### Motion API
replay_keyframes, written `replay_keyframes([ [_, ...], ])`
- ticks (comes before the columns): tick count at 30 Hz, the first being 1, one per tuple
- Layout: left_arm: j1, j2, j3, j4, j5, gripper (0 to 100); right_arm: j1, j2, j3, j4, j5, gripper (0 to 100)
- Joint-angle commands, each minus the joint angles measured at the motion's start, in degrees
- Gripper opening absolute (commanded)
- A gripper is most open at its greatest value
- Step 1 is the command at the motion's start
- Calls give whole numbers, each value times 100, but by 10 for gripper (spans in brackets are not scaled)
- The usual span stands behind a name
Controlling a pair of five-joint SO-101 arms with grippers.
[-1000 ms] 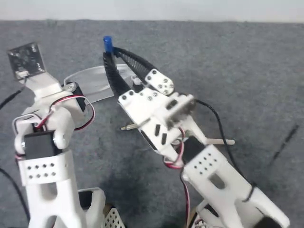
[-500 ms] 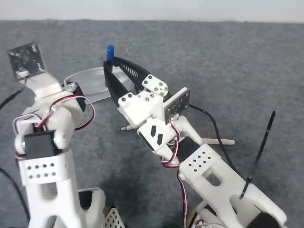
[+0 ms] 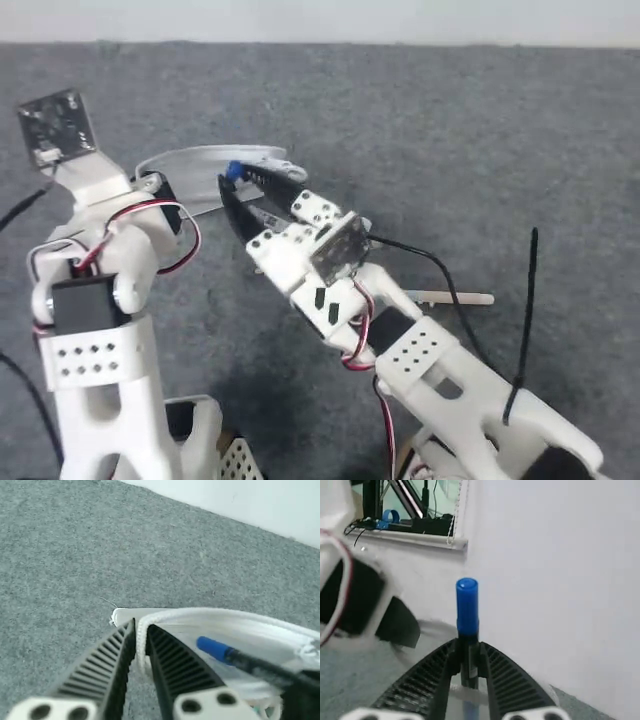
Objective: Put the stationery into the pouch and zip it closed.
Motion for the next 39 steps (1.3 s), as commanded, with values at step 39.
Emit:
replay_keyframes([
  [39, -897, 18, 136, -273, 413, 9, 866, -1613, -2400, 6510, -1037, 141],
])
